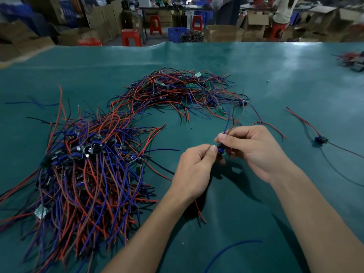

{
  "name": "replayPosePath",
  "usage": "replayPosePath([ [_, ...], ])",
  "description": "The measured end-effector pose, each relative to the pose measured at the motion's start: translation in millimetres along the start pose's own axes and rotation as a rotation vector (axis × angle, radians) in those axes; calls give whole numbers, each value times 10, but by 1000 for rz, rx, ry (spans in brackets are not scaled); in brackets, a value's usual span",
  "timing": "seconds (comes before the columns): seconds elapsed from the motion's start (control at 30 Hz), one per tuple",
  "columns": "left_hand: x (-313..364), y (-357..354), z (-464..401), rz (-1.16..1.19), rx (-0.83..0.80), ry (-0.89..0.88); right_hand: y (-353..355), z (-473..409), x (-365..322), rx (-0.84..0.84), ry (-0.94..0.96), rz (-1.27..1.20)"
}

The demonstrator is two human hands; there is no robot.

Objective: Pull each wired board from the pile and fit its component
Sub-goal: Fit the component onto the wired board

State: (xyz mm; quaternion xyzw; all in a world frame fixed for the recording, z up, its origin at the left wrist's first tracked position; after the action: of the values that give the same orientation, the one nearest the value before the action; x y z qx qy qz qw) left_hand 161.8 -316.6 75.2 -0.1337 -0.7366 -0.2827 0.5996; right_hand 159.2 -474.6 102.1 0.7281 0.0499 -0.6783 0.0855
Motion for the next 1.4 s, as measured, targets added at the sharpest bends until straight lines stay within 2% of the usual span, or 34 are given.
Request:
replayPosePath([
  [0.1, 9, -12, -9, -63, 25, 21, 85, -22, 4, 161, 34, 89],
  [0.2, 7, -20, -9, -103, 36, 43, 240, -10, 3, 385, 57, 49],
  [0.3, 10, -30, 10, -123, 44, 34, 463, 84, -8, 702, 79, -148],
  [0.37, 7, -17, 19, -101, 105, 23, 527, 129, 17, 836, 76, -324],
  [0.43, -26, 32, 5, -18, 213, 9, 417, 101, 52, 763, -2, -358],
  [0.5, -48, 66, -6, 34, 291, -17, 174, 36, 85, 489, -109, -254],
  [0.57, -39, 61, -8, 19, 279, -30, -94, -4, 63, 186, -124, -92],
  [0.63, -20, 41, -12, 1, 216, -28, -263, -14, 29, 23, -26, 1],
  [0.7, -24, 27, -33, 0, 171, -19, -264, -23, 9, 42, 55, 83],
  [0.83, 18, -31, -23, -132, 106, -6, -15, -27, -230, 309, 209, 91],
  [0.9, 35, -45, 0, -211, 99, -6, 36, -44, -520, 382, 309, 79],
  [1.0, 9, -25, 0, -197, 118, 2, -208, -179, -1007, 333, 439, 94],
  [1.07, 3, -32, 7, -182, 130, -1, -466, -361, -1271, 210, 474, 70],
  [1.13, 25, -37, 14, -184, 141, -6, -793, -602, -1430, 2, 405, 107],
  [1.2, 21, -33, 8, -161, 147, 16, -1064, -839, -1425, -217, 227, 266],
  [1.23, 18, -30, 5, -136, 147, 32, -1102, -962, -1345, -273, 115, 378],
  [1.3, 15, -23, 5, -109, 148, 39, -909, -1192, -1162, -185, -7, 661],
  [1.4, 39, -13, 2, -140, 160, 21, -208, -1380, -790, 159, -171, 920],
])
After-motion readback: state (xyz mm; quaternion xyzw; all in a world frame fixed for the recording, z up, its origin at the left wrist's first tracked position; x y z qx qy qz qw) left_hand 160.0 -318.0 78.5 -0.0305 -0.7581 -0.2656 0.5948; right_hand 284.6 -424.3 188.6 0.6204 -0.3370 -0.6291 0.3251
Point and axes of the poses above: each hand's wrist, its own z-axis away from the middle knuckle, its own y-axis out of the back of the hand, x = y × z, the point moved 3 cm from there along -z, towards the middle knuckle, and after that the axes turned 15 degrees about -x, right-handed, at the moved point
